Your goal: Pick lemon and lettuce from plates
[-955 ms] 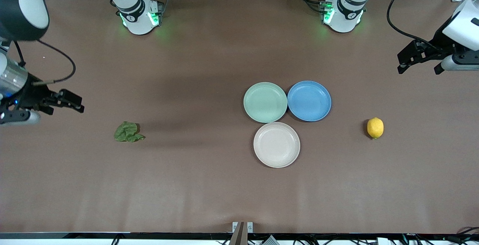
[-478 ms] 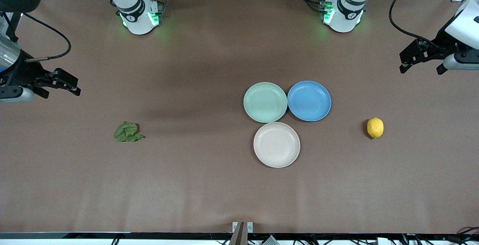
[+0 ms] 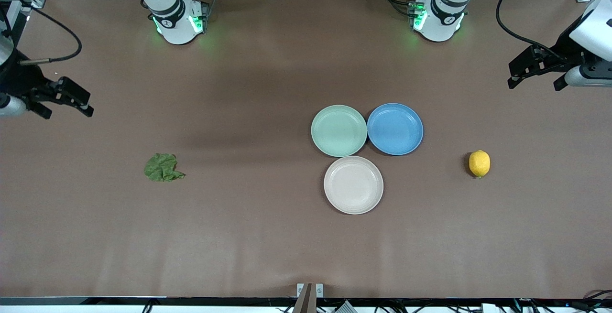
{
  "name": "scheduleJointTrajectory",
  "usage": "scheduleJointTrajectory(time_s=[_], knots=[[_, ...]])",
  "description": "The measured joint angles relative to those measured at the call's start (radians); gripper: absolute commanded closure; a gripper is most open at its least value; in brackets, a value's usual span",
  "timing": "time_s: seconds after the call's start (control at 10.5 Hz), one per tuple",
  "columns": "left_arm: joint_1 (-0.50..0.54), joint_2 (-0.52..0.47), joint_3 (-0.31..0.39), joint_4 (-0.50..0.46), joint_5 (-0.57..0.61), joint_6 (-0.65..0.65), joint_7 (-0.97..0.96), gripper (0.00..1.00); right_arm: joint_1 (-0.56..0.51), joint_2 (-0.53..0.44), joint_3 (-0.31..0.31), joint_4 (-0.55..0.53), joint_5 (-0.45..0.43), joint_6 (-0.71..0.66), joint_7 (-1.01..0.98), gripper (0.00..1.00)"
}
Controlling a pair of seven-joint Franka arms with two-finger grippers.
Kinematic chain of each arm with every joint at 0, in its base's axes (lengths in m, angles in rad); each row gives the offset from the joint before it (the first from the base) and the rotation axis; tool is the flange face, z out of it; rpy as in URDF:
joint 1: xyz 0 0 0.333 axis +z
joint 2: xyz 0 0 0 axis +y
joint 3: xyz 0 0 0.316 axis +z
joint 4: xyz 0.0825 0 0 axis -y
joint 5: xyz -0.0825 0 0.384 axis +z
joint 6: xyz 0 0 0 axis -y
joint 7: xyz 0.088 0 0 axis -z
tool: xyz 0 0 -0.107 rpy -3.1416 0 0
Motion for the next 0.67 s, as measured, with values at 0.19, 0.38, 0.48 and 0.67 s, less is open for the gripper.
scheduleJointTrajectory(time_s=[0.19, 0.38, 0.48, 0.67], knots=[[0.000, 0.001, 0.000, 0.000, 0.000, -0.005, 0.000, 0.00, -0.018, -0.039, 0.043, -0.019, -0.004, -0.034, 0.018, 0.00], [0.000, 0.001, 0.001, 0.000, 0.000, -0.006, 0.000, 0.00, -0.033, -0.048, 0.049, -0.024, -0.005, -0.061, 0.022, 0.00], [0.002, 0.001, 0.003, 0.000, 0.000, -0.006, 0.000, 0.00, -0.044, -0.048, 0.048, -0.025, -0.005, -0.063, 0.022, 0.00], [0.001, 0.001, 0.002, 0.000, 0.029, -0.007, 0.000, 0.00, -0.052, -0.045, 0.033, -0.025, -0.006, -0.061, 0.022, 0.00]])
